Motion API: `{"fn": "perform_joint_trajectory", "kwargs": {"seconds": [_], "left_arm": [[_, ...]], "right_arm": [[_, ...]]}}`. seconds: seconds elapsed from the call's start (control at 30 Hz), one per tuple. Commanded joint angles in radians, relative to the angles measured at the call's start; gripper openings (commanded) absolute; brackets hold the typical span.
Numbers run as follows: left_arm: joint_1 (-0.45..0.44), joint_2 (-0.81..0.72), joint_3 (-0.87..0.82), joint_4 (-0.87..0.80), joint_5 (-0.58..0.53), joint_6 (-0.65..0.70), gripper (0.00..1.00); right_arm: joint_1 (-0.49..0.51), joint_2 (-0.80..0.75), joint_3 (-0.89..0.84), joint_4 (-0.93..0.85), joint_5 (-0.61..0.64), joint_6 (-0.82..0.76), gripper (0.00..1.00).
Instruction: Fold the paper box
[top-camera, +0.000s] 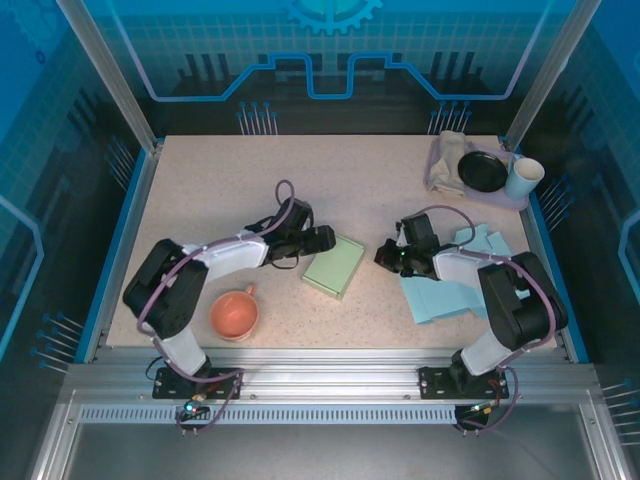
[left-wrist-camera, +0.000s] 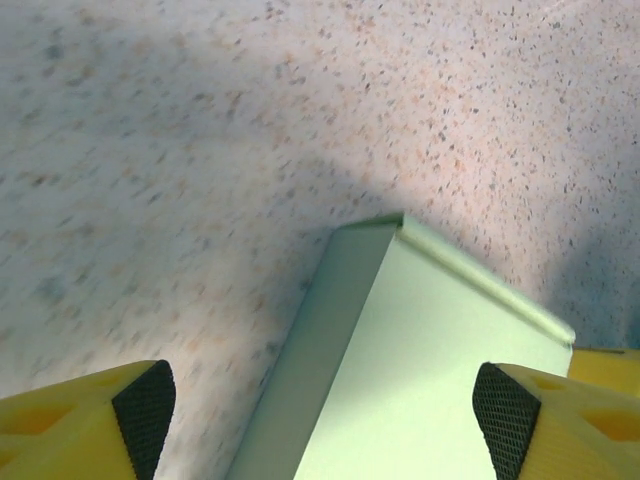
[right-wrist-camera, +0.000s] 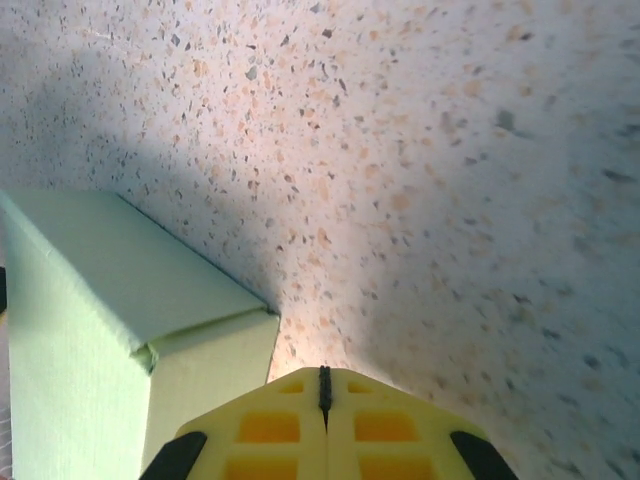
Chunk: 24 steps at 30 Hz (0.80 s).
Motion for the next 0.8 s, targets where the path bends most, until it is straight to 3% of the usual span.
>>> {"fn": "perform_joint_trajectory", "kwargs": {"seconds": [0.0,0.3,0.6,0.77], "left_arm": [[-0.001,-0.083,-0.116,0.017,-0.02,-0.016,0.83],[-0.027,-0.075,-0.211,0.104,0.055,-0.04,0.82],[-0.092,-0.009,-0.176,0.117,0.049,-0.061,0.82],[-0.128,0.02,-0.188,0.171,0.1,-0.104,0.81]], "right_arm": [[0.07,-0.075,-0.056,-0.054,0.055,0.003,0.0],[0.373,-0.151,-0.156,0.035,0.222,0.2,0.0],[0.404,0.069,-0.13,0.22,0.106,0.292,0.0],[0.405,0.15,-0.13,0.301,0.089,0.321,0.0]]}}
